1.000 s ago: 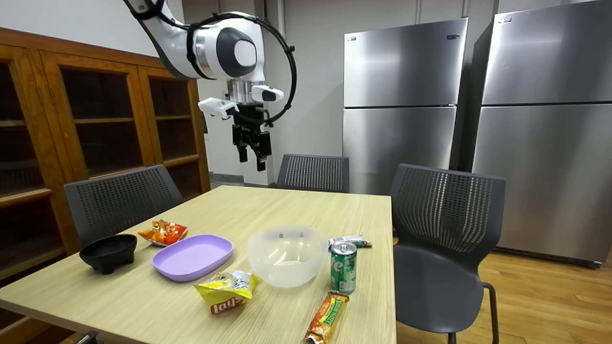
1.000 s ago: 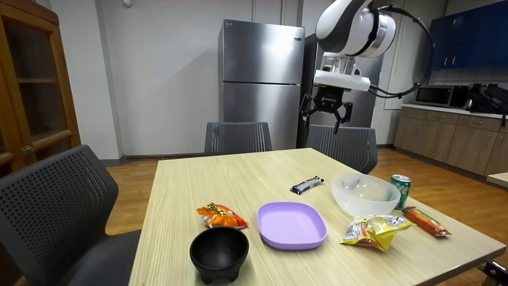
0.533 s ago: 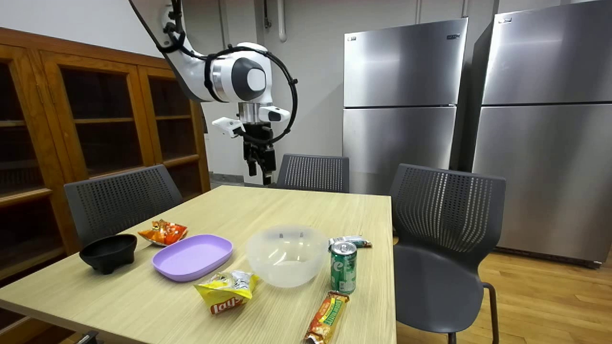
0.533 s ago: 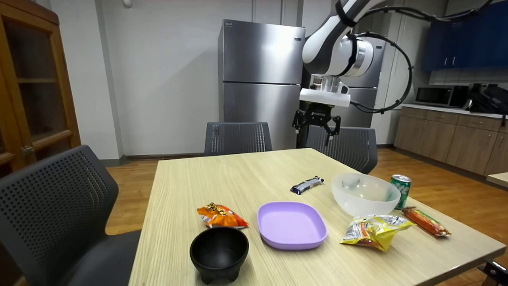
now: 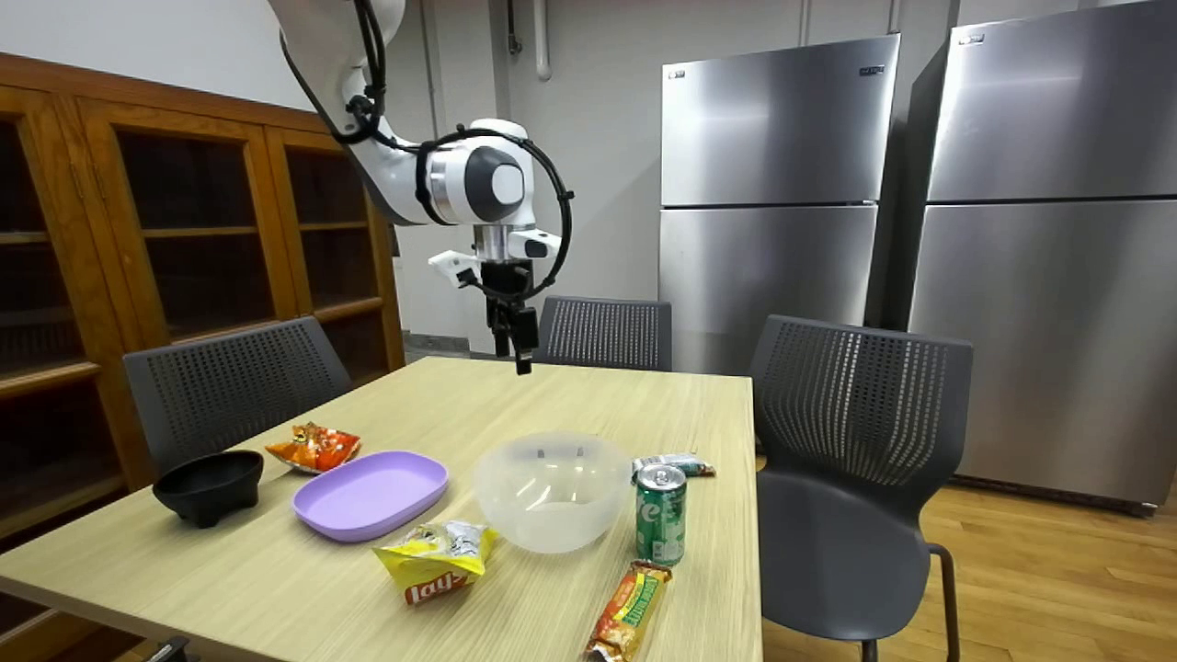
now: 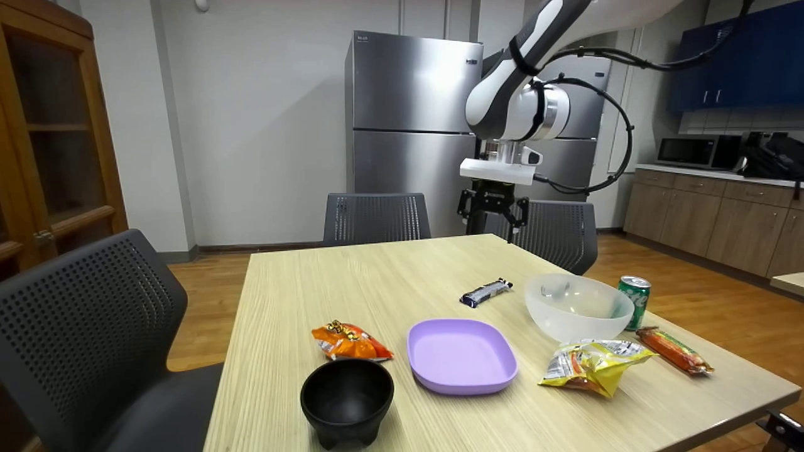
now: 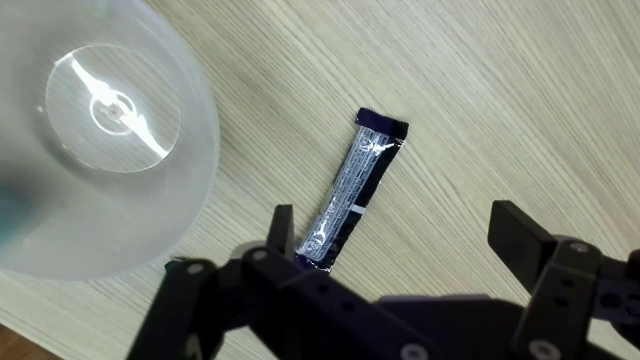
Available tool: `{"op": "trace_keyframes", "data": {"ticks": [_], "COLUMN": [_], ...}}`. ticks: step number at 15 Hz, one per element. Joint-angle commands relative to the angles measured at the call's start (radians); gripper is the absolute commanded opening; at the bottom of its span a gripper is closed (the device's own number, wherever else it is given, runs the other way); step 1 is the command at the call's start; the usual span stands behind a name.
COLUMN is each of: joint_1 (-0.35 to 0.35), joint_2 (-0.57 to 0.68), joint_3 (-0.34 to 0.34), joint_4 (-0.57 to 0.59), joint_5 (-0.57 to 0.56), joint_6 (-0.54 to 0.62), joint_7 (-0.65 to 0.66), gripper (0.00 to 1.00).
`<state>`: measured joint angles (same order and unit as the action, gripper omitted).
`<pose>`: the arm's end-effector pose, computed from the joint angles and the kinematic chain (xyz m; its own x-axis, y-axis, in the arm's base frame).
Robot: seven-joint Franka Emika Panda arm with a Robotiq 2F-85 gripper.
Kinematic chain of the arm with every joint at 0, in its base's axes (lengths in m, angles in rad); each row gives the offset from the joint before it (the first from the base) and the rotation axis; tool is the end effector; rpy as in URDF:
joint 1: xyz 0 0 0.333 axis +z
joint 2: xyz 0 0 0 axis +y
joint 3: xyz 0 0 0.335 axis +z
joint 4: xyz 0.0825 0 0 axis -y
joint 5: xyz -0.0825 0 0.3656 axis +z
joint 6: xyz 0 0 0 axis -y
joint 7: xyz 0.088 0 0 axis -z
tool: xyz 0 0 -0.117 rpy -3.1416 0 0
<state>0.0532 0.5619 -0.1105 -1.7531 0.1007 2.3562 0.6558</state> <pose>0.6655 -0.0283 0.2742 0.7211 -0.6923 0.0265 -0.6913 -0.7215 -0.0400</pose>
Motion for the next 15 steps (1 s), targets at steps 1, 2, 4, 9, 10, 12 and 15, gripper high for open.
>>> {"op": "trace_keyframes", "data": {"ticks": [1,2,4,9,10,12,15], "joint_1": [0.013,0.012,0.010,0.008,0.009,0.007,0.011], "joint_2": [0.076,0.094,0.130,0.221,0.236,0.264,0.295], "joint_3": [-0.021,-0.023,-0.024,-0.029,-0.031,-0.032,-0.042], "joint_4": [0.106,0.123,0.161,0.257,0.276,0.311,0.341], "joint_5": [-0.009,-0.009,-0.008,-0.008,-0.008,-0.006,-0.004], "joint_6": [-0.086,-0.097,-0.128,-0.191,-0.200,-0.211,-0.198], "joint_7": [0.064,0.072,0.083,0.107,0.115,0.131,0.183], "gripper": [1.00,1.00,1.00,1.00,1.00,1.00,1.00]}}
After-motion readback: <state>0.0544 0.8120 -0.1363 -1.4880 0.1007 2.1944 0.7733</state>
